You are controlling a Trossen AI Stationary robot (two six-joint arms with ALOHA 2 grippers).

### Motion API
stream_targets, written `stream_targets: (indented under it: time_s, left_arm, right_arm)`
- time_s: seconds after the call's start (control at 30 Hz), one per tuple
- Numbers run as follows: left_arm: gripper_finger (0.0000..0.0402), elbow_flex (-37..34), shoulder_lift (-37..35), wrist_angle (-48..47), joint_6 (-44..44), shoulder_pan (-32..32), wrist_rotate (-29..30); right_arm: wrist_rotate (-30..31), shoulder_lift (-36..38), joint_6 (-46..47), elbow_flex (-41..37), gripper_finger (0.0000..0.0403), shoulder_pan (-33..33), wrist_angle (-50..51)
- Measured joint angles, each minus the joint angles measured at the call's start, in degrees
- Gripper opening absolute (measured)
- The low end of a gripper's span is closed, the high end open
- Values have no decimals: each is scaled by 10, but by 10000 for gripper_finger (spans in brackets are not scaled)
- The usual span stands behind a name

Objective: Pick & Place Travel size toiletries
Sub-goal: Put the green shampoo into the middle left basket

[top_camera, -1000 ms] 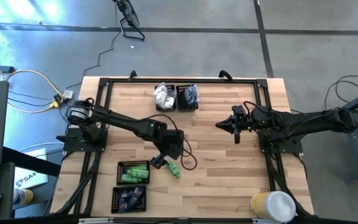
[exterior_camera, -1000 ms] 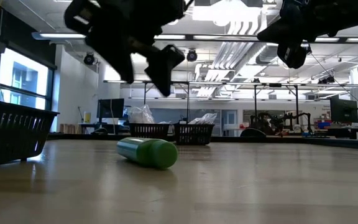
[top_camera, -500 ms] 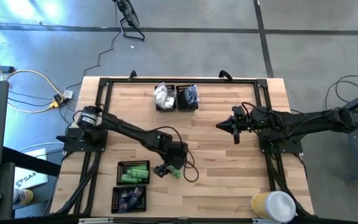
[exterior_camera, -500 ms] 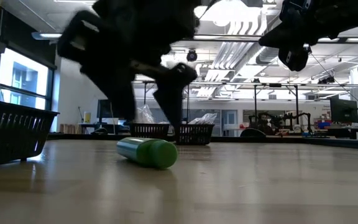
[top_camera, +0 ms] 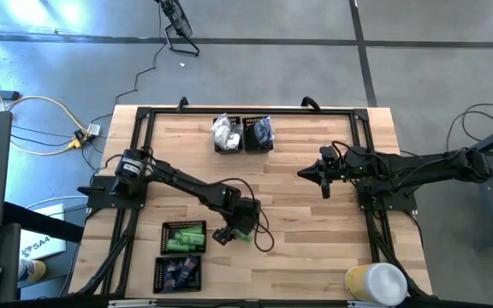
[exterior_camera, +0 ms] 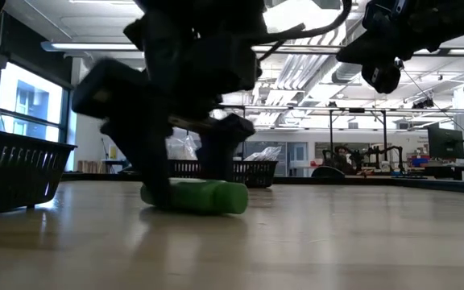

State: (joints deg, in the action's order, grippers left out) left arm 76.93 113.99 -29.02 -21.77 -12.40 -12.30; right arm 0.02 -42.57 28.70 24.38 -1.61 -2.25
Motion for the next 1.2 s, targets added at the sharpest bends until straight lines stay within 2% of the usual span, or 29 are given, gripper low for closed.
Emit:
stream_targets:
  time_s: [0.33, 0.73, 1.2]
  left_arm:
    - [327, -1, -1, -7, 11, 0, 13]
    - [264, -1, -1, -7, 13, 0, 15]
    - [225, -1, -1, -7, 30, 0, 13]
  right_arm:
    - [0, 0, 1, 0, 3, 0, 8]
    - [0, 0, 1, 0, 3, 0, 8]
    - [0, 0, 1, 0, 3, 0, 8]
